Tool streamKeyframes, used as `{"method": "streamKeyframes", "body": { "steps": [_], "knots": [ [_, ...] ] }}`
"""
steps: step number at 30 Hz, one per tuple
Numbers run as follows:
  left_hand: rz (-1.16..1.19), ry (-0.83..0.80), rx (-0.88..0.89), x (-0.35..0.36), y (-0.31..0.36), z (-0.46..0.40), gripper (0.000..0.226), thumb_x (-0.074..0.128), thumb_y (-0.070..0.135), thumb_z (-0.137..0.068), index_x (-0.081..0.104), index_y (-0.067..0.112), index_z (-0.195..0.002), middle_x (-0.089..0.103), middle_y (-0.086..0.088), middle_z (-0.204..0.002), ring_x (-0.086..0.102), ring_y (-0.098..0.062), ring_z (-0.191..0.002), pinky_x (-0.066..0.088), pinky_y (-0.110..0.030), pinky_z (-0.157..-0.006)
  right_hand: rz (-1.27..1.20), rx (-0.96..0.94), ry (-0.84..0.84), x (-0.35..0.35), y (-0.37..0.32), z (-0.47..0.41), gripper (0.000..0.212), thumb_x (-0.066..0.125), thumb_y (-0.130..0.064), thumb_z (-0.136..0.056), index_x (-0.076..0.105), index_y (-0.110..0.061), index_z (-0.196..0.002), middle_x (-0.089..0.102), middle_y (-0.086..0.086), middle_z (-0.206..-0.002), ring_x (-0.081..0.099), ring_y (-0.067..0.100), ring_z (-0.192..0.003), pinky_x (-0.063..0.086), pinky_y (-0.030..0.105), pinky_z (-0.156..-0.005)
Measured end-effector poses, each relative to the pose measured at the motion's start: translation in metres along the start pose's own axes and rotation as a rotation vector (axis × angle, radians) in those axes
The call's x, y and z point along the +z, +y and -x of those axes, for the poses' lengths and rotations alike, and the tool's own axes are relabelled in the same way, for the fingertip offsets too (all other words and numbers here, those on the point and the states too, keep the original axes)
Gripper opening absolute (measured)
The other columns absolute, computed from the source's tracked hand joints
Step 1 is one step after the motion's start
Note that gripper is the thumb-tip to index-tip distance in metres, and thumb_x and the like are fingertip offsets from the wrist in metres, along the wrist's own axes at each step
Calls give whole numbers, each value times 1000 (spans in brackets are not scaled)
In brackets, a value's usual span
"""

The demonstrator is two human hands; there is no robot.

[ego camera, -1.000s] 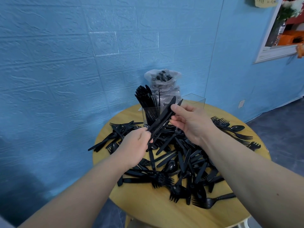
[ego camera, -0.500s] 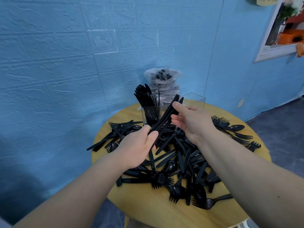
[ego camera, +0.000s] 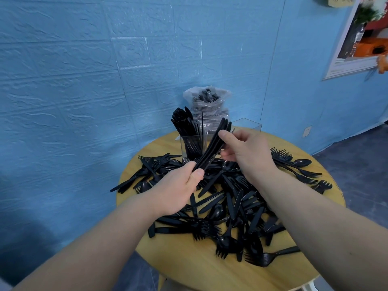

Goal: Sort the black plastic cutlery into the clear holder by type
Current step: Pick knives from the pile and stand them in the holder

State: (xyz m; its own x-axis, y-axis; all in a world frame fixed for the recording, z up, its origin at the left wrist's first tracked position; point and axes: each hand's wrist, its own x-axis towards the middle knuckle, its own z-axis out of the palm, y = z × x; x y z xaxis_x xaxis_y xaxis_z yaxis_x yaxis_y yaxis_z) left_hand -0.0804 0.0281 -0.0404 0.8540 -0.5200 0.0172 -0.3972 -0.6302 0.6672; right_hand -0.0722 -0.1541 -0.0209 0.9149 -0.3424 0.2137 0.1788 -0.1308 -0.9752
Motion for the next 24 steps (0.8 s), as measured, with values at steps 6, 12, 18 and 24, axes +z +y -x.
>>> {"method": "streamKeyframes", "body": {
  "steps": [6,12,18,24],
  "knots": [
    [53,-42,41,2,2,-1,32,31,44,-100,49,19,-94,38,12,-60,39,0,-44,33,-20,-51,-121,28,-24,4,0,3,35,68,-35,-85,48,-6,-83,63,-1,-55,57,15,-44,53,29,-48],
    [-32,-94,25,-2,6,-3,36,32,52,-97,50,28,-117,50,0,-69,53,-12,-62,40,-17,-64,-115,12,-1,3,-5,6,41,63,-46,-86,46,-11,-97,64,5,-63,47,15,-37,43,25,-40],
    [76,-33,52,1,12,-1,36,30,42,-101,48,16,-84,42,11,-56,38,-3,-44,37,-22,-49,13,-80,22,3,-4,0,19,52,-37,-95,44,-20,-91,58,21,-70,43,15,-38,37,26,-41],
    [118,44,37,2,19,-1,29,37,28,-102,55,10,-88,57,6,-63,47,-6,-46,43,-17,-53,276,-240,145,4,4,-1,15,44,-26,-97,48,-23,-111,50,-6,-64,44,8,-51,41,24,-53]
  ]
}}
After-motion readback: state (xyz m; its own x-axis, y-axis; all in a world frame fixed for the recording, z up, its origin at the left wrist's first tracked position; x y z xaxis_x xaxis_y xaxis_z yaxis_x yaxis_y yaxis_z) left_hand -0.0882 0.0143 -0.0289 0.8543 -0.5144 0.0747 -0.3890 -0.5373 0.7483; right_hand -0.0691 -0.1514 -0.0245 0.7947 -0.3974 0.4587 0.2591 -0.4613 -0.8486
